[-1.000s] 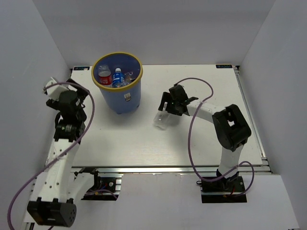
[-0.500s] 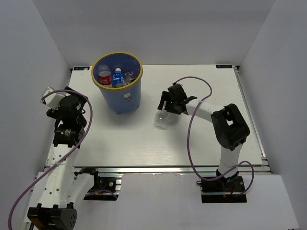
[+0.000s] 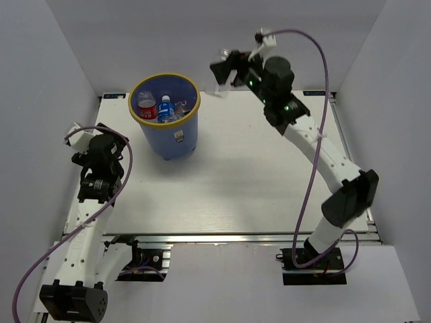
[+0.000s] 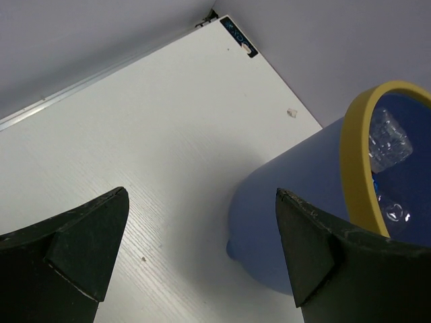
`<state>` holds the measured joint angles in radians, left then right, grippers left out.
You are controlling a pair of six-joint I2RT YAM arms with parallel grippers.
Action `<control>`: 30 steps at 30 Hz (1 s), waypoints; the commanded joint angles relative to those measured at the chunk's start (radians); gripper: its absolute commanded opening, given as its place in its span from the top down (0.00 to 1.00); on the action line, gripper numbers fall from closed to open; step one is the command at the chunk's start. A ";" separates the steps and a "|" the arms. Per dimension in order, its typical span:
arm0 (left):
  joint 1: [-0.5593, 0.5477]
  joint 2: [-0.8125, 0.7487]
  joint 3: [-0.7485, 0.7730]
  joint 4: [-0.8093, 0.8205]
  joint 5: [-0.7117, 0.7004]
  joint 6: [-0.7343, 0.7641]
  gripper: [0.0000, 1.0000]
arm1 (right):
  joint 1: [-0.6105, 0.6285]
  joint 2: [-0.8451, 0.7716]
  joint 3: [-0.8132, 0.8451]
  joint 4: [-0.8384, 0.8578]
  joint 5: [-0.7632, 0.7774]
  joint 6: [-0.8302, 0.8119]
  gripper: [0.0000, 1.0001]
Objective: Put the plastic bottles in the bin
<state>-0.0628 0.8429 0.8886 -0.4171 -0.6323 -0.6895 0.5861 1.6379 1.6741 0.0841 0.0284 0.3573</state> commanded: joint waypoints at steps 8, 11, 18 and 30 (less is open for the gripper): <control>-0.002 0.027 0.004 0.029 0.048 0.030 0.02 | 0.073 0.497 0.665 -0.020 -0.194 0.023 0.52; -0.002 0.035 0.016 0.018 0.051 0.030 0.02 | 0.089 0.511 0.694 0.002 -0.192 -0.003 0.31; -0.003 0.038 0.042 0.021 0.065 0.036 0.02 | 0.106 0.433 0.679 -0.041 -0.202 -0.101 0.11; -0.002 0.044 0.058 0.018 0.056 0.033 0.02 | 0.107 0.427 0.696 -0.052 -0.298 -0.149 0.11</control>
<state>-0.0628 0.8932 0.9070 -0.4068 -0.5800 -0.6624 0.6895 2.0296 2.3383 0.0017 -0.2264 0.2165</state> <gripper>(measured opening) 0.982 0.894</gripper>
